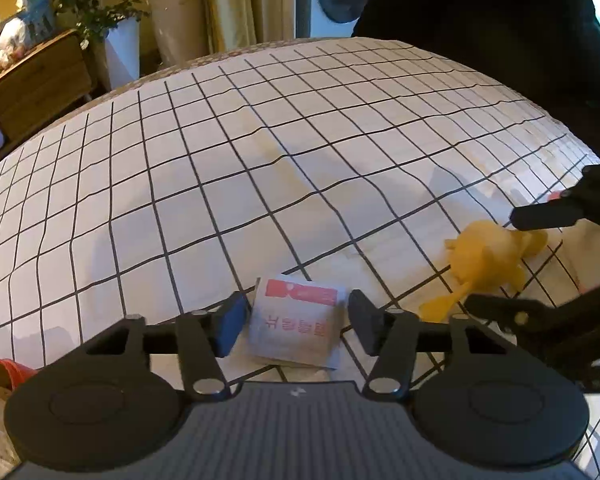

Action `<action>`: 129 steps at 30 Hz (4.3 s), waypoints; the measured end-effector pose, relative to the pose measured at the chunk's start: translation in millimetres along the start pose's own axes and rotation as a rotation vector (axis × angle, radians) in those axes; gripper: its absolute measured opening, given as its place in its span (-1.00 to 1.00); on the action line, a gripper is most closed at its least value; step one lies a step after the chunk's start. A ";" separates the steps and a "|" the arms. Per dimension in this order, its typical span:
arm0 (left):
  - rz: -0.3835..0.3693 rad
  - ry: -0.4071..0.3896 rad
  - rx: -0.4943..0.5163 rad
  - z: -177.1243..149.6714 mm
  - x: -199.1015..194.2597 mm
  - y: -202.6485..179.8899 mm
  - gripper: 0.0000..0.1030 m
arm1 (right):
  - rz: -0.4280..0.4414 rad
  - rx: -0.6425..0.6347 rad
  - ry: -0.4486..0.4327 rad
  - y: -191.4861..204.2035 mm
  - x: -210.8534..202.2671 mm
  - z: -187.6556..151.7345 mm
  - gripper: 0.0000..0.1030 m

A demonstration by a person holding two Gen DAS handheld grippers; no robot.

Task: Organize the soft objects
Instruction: 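Grasp the white sachet with the left tool while the right tool grasps the yellow chicken, then carry the sachet with the left tool while the right tool carries the chicken to the box, then lower the sachet and chicken into the tin box and open both tools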

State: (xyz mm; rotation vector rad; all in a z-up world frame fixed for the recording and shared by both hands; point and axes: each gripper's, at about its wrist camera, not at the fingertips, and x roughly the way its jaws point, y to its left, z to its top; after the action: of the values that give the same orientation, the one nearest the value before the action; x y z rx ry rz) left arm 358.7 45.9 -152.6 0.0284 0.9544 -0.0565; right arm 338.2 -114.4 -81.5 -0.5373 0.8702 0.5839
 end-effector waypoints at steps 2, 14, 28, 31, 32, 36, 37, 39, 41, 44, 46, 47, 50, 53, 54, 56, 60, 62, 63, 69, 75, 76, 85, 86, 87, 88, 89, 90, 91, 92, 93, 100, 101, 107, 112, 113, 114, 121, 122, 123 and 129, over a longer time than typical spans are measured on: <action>-0.001 -0.004 0.004 0.0 -0.7 -0.7 -0.10 | -0.018 0.000 -0.001 -0.2 1.0 0.4 0.25; 0.000 -0.010 -0.053 -0.8 -5.5 8.2 -0.28 | -0.031 0.097 -0.040 -5.8 -10.9 0.1 -0.40; -0.008 -0.075 -0.160 10.9 -43.2 21.6 -0.28 | 0.068 0.225 -0.108 -15.0 -58.8 -5.5 -0.42; -0.017 -0.094 -0.176 12.5 -58.2 23.1 -0.28 | 0.082 0.222 -0.127 -12.4 -76.5 -3.7 -0.42; -0.019 -0.099 -0.180 12.7 -63.4 23.0 -0.28 | 0.085 0.219 -0.132 -11.1 -82.5 -3.5 -0.42; -0.026 -0.113 -0.191 10.3 -85.5 23.4 -0.28 | 0.097 0.213 -0.140 -4.9 -106.7 -2.3 -0.42; -0.029 -0.116 -0.196 9.2 -91.0 24.0 -0.28 | 0.095 0.210 -0.138 -2.9 -112.7 -2.1 -0.42; -0.034 -0.117 -0.205 6.4 -102.0 24.8 -0.28 | 0.092 0.206 -0.142 0.8 -124.1 -2.9 -0.41; -0.036 -0.118 -0.206 2.6 -114.3 25.5 -0.28 | 0.094 0.202 -0.151 5.5 -134.9 -1.5 -0.41; -0.034 -0.120 -0.201 -3.5 -131.2 26.4 -0.28 | 0.102 0.194 -0.171 14.7 -152.1 -0.4 -0.41; -0.035 -0.122 -0.203 -8.6 -144.9 28.3 -0.28 | 0.105 0.185 -0.185 20.9 -162.5 1.3 -0.41; -0.033 -0.122 -0.207 -11.5 -150.7 28.5 -0.28 | 0.106 0.183 -0.190 24.2 -167.9 1.6 -0.41; -0.037 -0.126 -0.212 -22.4 -171.2 34.0 -0.28 | 0.131 0.184 -0.207 34.1 -184.4 3.3 -0.41; -0.039 -0.135 -0.221 -33.8 -191.9 41.8 -0.28 | 0.156 0.183 -0.229 47.2 -198.2 5.6 -0.41; -0.038 -0.138 -0.224 -36.6 -196.9 44.2 -0.28 | 0.169 0.187 -0.234 51.2 -201.4 6.1 -0.41; -0.040 -0.149 -0.235 -43.0 -210.2 51.2 -0.28 | 0.197 0.192 -0.247 60.0 -206.3 9.4 -0.41; -0.040 -0.174 -0.245 -53.7 -233.1 66.0 -0.28 | 0.239 0.194 -0.272 79.9 -215.6 17.4 -0.41; -0.034 -0.187 -0.248 -59.4 -243.0 73.9 -0.28 | 0.259 0.197 -0.285 90.5 -218.4 22.1 -0.41; -0.029 -0.190 -0.249 -61.3 -246.3 77.0 -0.28 | 0.268 0.197 -0.289 94.8 -218.8 24.2 -0.41; 0.003 -0.201 -0.259 -77.0 -262.3 104.3 -0.28 | 0.338 0.250 -0.280 117.5 -210.1 40.5 -0.41; 0.039 -0.196 -0.289 -92.8 -265.8 137.4 -0.28 | 0.392 0.289 -0.250 137.9 -191.2 58.8 -0.40; 0.037 -0.196 -0.296 -95.5 -264.4 143.1 -0.28 | 0.397 0.297 -0.247 142.7 -190.9 58.9 -0.40; 0.063 -0.141 -0.291 -125.2 -238.0 168.5 -0.28 | 0.428 0.394 -0.170 162.2 -147.5 79.8 -0.40; 0.064 -0.134 -0.287 -127.7 -233.6 169.9 -0.28 | 0.429 0.397 -0.161 165.3 -141.7 81.6 -0.40; 0.064 -0.130 -0.282 -131.5 -230.7 169.7 -0.28 | 0.426 0.396 -0.151 169.5 -136.3 82.4 -0.40; 0.064 -0.126 -0.277 -133.2 -227.1 170.2 -0.28 | 0.417 0.394 -0.139 173.6 -129.8 83.5 -0.40; 0.064 -0.121 -0.271 -134.4 -223.3 170.7 -0.28 | 0.412 0.390 -0.129 177.3 -124.4 85.1 -0.40; 0.066 -0.116 -0.264 -135.3 -219.9 170.5 -0.28 | 0.407 0.387 -0.117 181.0 -117.8 86.7 -0.40; 0.068 -0.112 -0.256 -135.9 -216.5 170.1 -0.28 | 0.401 0.386 -0.108 184.9 -111.6 88.1 -0.40; 0.068 -0.108 -0.249 -136.4 -213.5 169.7 -0.28 | 0.394 0.384 -0.098 187.9 -105.9 88.9 -0.40; 0.068 -0.103 -0.243 -136.5 -209.7 169.8 -0.28 | 0.383 0.380 -0.085 191.2 -99.6 90.1 -0.40; 0.058 -0.077 -0.226 -138.3 -188.7 173.5 -0.28 | 0.342 0.349 -0.045 209.3 -71.1 100.8 -0.40; 0.054 -0.074 -0.224 -138.3 -185.9 173.7 -0.28 | 0.336 0.348 -0.041 211.2 -67.3 102.3 -0.40; 0.037 -0.065 -0.217 -137.8 -175.1 175.4 -0.28 | 0.314 0.333 -0.012 219.3 -49.1 106.5 -0.39; 0.031 -0.052 -0.211 -137.3 -165.2 173.4 -0.28 | 0.307 0.321 0.005 223.9 -41.5 105.1 -0.37; 0.031 -0.048 -0.212 -137.6 -163.0 173.4 -0.28 | 0.307 0.320 0.007 224.6 -39.9 104.8 -0.37; 0.029 -0.044 -0.215 -137.9 -161.0 174.1 -0.28 | 0.308 0.321 0.010 225.3 -38.5 103.4 -0.36; 0.024 -0.027 -0.236 -139.9 -150.5 178.6 -0.28 | 0.300 0.315 0.020 229.4 -32.5 102.8 -0.35; 0.024 -0.026 -0.237 -140.0 -150.3 178.4 -0.26 | 0.301 0.315 0.017 229.3 -32.7 102.7 -0.34; 0.025 -0.026 -0.241 -140.0 -150.2 178.6 -0.26 | 0.304 0.314 0.016 229.4 -33.2 102.8 -0.31; 0.042 -0.033 -0.266 -139.1 -154.6 178.6 -0.21 | 0.325 0.300 -0.010 228.4 -44.4 103.4 -0.20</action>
State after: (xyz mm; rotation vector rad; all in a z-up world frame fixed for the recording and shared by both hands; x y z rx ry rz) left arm 167.1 236.6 -106.9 -0.1971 0.9220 0.1081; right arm 219.6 105.9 -34.4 -0.1192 1.0228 0.7340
